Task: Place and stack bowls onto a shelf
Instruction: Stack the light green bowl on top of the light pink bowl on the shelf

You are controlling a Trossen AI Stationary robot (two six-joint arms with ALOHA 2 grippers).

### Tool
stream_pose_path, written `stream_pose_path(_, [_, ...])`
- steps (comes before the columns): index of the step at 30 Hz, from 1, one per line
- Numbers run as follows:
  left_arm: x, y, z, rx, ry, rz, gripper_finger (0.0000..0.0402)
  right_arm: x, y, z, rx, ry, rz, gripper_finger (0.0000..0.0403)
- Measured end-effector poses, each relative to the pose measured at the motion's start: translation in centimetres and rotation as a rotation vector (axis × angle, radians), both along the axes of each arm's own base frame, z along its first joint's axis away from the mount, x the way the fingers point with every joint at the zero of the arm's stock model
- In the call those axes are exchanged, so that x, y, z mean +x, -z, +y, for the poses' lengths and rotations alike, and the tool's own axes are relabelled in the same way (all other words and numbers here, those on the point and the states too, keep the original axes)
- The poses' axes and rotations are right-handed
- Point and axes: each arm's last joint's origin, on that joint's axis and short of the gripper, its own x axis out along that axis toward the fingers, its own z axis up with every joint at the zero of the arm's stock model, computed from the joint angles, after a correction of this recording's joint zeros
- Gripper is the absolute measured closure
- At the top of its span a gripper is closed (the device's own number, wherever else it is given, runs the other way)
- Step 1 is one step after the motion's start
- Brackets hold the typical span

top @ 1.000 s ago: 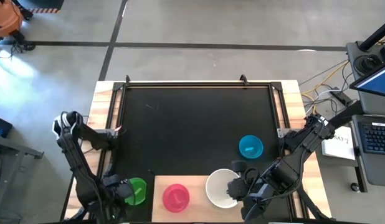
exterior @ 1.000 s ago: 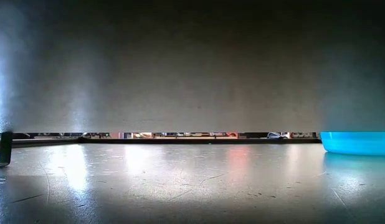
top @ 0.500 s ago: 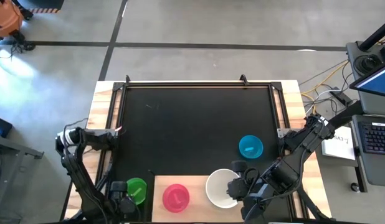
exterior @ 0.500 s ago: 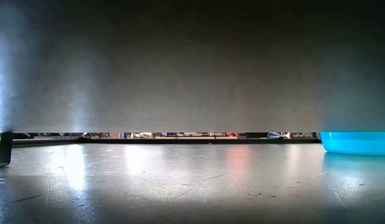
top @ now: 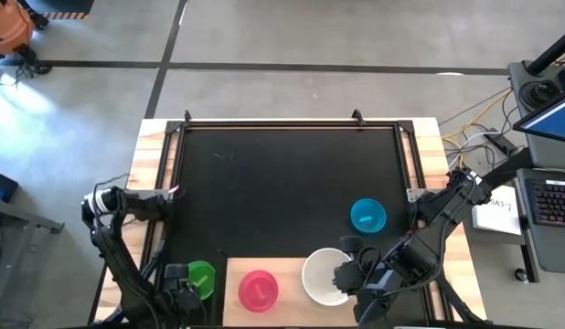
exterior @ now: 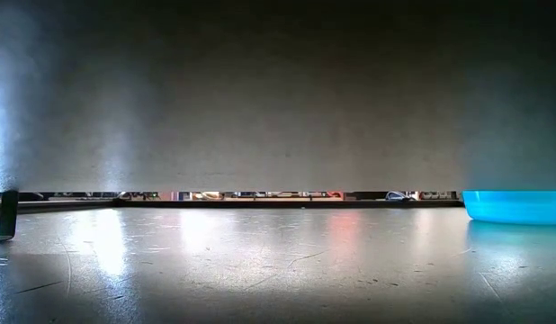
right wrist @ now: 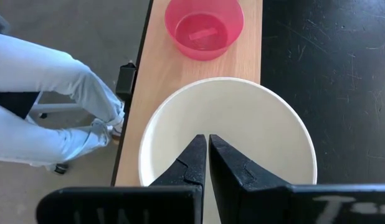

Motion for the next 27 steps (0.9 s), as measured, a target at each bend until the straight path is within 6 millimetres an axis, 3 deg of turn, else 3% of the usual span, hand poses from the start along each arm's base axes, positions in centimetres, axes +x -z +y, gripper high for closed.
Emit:
stream_pose_path(5, [-0.1, 0.3, 0.2, 0.001, -0.028, 0.004, 0.0392, 0.0, 0.0, 0.0, 0.0, 0.0, 0.0, 0.0394])
stream_pose_path(10, [0.0, -0.7, -0.1, -0.022, -0.042, -0.003, 0.0398, 0.0, 0.0, 0.0, 0.0, 0.0, 0.0, 0.0394])
stream_pose_path(18, [-0.4, -5.9, 0.9, 0.172, -0.054, 0.042, 0.0401, 0.0, 0.0, 0.0, 0.0, 0.0, 0.0, 0.0394])
stream_pose_path(24, [0.3, -10.0, 1.7, 0.274, -0.103, -0.073, 0.0401, 0.0, 0.0, 0.0, 0.0, 0.0, 0.0, 0.0394])
stream_pose_path(27, [0.7, -11.2, 2.2, 0.251, -0.128, -0.137, 0.0401, 0.0, 0.0, 0.0, 0.0, 0.0, 0.0, 0.0394])
